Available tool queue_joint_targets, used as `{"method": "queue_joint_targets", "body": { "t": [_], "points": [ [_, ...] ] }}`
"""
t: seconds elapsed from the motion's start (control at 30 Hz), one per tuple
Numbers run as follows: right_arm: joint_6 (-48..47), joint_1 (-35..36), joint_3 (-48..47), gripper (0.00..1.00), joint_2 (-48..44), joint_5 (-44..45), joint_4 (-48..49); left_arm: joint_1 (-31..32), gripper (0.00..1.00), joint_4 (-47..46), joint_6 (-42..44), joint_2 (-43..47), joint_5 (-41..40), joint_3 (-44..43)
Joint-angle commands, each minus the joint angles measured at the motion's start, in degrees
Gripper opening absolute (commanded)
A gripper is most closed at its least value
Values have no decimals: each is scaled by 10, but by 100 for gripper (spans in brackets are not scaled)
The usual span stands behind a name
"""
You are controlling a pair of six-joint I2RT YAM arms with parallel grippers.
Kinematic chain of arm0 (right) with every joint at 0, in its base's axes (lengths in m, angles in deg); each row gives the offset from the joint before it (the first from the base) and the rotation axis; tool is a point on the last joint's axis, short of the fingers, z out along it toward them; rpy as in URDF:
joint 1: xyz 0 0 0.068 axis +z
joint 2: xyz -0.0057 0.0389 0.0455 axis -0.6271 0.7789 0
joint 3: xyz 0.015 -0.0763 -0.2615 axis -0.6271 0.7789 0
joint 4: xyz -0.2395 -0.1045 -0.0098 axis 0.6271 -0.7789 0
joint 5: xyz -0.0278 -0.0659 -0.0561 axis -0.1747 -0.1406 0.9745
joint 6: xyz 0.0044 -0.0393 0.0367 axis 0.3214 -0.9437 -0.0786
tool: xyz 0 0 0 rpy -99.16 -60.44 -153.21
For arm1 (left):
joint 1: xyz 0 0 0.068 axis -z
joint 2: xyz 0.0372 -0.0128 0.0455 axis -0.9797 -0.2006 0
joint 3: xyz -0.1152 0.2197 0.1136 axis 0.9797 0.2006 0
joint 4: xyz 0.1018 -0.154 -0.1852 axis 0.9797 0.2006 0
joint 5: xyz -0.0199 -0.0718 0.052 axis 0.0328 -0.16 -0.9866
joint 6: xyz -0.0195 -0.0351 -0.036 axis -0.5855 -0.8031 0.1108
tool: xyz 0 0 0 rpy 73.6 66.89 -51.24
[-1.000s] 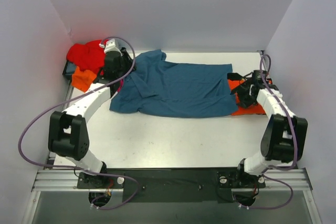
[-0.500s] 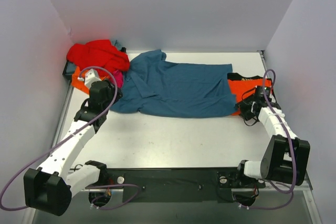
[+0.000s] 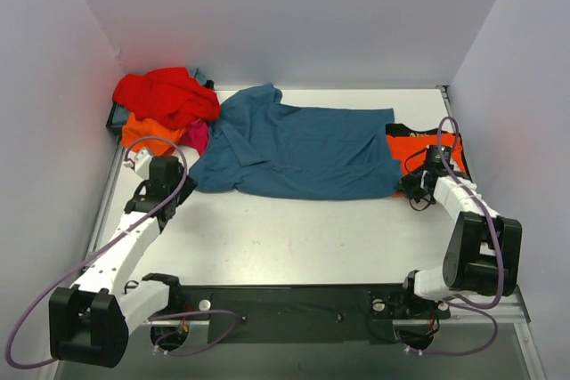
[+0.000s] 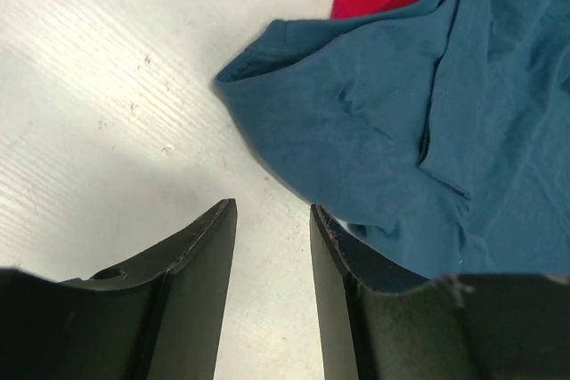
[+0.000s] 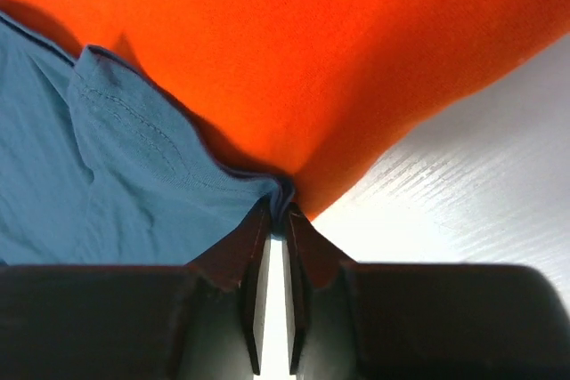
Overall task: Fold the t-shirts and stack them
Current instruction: Fold the flattened tshirt in 1/3 of the way
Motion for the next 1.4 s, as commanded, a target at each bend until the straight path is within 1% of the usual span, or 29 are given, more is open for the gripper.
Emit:
{"method": "queue_joint_targets", "body": {
  "t": [0.0,0.03,0.23,0.4,0.53,0.57,0.67,0.73,0.83,0.97,1.03,1.1,1.13,1.17,1.2,1.27,1.3,1.33,1.37],
  "points": [
    [-5,5,-11,4,-43,29,-26,-3,49,0,-22,-4,13,26],
    [-8,5,-8,0,-50,29,-35,-3,49,-6,-24,-4,16,40],
    [-19,-2,15,0,-106,16,-66,0,49,-58,-47,-15,42,81],
    [-24,-3,25,0,-148,8,-92,6,54,-76,-64,-44,42,87],
    [-29,-5,32,0,-159,0,-98,3,60,-136,-73,-58,30,105],
    [-29,-9,34,0,-158,-2,-98,2,61,-162,-78,-59,28,107],
    [-32,-14,37,0,-162,-7,-98,-2,61,-193,-91,-66,-4,116],
    [-35,-18,37,0,-162,-8,-98,-8,62,-238,-94,-75,-16,124],
    [-37,-20,36,0,-160,-14,-98,-9,62,-317,-82,-115,-16,126],
    [-37,-24,35,0,-162,-18,-97,-12,61,-338,-86,-178,-13,99],
    [-37,-26,35,0,-163,-23,-98,-13,58,-343,-88,-203,-19,87],
    [-37,-27,35,0,-164,-24,-101,-14,43,-342,-91,-216,-40,84],
    [-37,-29,35,0,-166,-23,-102,-18,26,-342,-91,-219,-50,83],
    [-37,-32,34,0,-167,-23,-104,-20,16,-340,-92,-219,-57,82],
    [-37,-35,33,0,-168,-23,-109,-27,0,-323,-93,-218,-74,80],
    [-37,-41,31,0,-170,-23,-119,-36,0,-280,-84,-199,-104,70],
    [-40,-41,31,0,-174,-22,-124,-39,0,-263,-81,-177,-113,62],
    [-41,-40,32,0,-178,-23,-136,-39,0,-223,-74,-164,-133,58],
    [-40,-40,36,0,-182,-23,-141,-39,0,-207,-73,-130,-140,58]
  ]
}}
